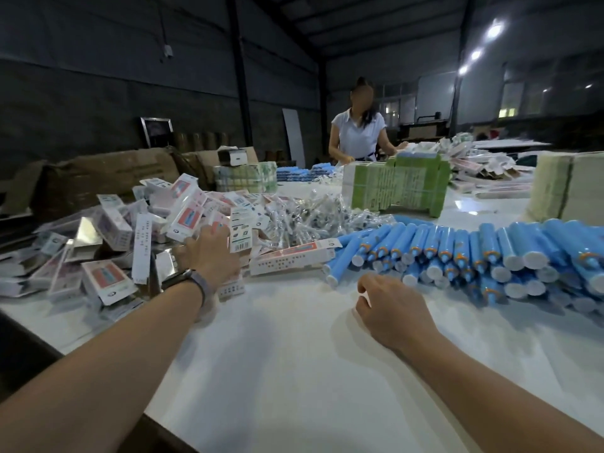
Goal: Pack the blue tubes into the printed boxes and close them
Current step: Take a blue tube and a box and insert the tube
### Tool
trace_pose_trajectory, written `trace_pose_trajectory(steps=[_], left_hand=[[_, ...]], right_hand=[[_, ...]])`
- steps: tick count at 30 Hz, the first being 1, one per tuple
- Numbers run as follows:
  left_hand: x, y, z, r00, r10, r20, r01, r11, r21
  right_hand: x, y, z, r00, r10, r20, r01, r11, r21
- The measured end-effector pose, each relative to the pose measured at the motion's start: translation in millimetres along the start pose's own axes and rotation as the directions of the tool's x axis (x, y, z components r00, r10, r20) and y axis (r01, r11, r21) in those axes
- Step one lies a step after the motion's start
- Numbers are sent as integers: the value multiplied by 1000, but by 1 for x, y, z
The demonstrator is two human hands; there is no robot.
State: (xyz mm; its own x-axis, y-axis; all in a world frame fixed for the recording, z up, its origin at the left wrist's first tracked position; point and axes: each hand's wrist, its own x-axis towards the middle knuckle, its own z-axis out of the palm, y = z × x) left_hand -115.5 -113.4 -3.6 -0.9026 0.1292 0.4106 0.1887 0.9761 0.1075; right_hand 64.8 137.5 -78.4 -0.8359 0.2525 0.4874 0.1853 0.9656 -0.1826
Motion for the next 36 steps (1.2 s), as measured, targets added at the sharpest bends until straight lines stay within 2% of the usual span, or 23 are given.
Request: trace_pose_trajectory(steps=[3,6,8,11,13,15,18,20,23,24,25,27,29,31,34,36], left_hand=[[-3,14,-28,991,17,-135,-31,994,-103],[-16,37,-56,953,76,-294,-133,975,-179],[-31,55,-67,913,151,-380,-242,948,-206],[-56,84,-76,817,251,-519,-423,873,-243],[-73,105,-80,779,326,-535,-537,788,-301],[-86,125,-79,785,385,-485,-588,710,-387],[-95,148,-70,800,399,-448,-592,642,-487],[-96,154,-63,816,340,-467,-576,527,-624],[-97,155,-47,865,301,-401,-451,114,-885],[-99,155,-38,871,329,-364,-391,16,-920],[-101,156,-27,879,361,-312,-321,-36,-946],[-106,157,-2,911,378,-167,-151,-71,-986],[-108,158,17,934,344,-99,-67,-105,-992],[-107,157,24,940,313,-140,-108,-117,-987],[-104,154,24,958,220,-183,-183,-22,-983],[-102,151,25,970,160,-185,-190,17,-982]], right_hand=[[1,0,1,1000,5,9,-5,1000,11],[1,0,1,1000,-1,6,1,999,33],[2,1,1,1000,3,-5,-3,997,74],[0,2,0,999,-1,-40,6,991,135],[-1,2,-2,997,-16,-71,28,986,164],[-2,2,-3,992,-17,-125,43,977,208],[-2,3,-6,986,5,-164,43,957,288],[-2,4,-7,985,33,-172,30,935,353],[-1,5,-11,988,94,-122,-23,875,484],[-1,4,-12,989,106,-106,-36,854,519],[-2,3,-14,990,106,-97,-38,844,535],[-4,3,-14,993,59,-105,1,868,496],[-5,3,-13,995,16,-101,34,884,467],[-5,3,-15,996,17,-91,34,850,525],[-6,3,-17,981,63,-183,62,791,608],[-2,6,-16,954,157,-257,26,807,590]])
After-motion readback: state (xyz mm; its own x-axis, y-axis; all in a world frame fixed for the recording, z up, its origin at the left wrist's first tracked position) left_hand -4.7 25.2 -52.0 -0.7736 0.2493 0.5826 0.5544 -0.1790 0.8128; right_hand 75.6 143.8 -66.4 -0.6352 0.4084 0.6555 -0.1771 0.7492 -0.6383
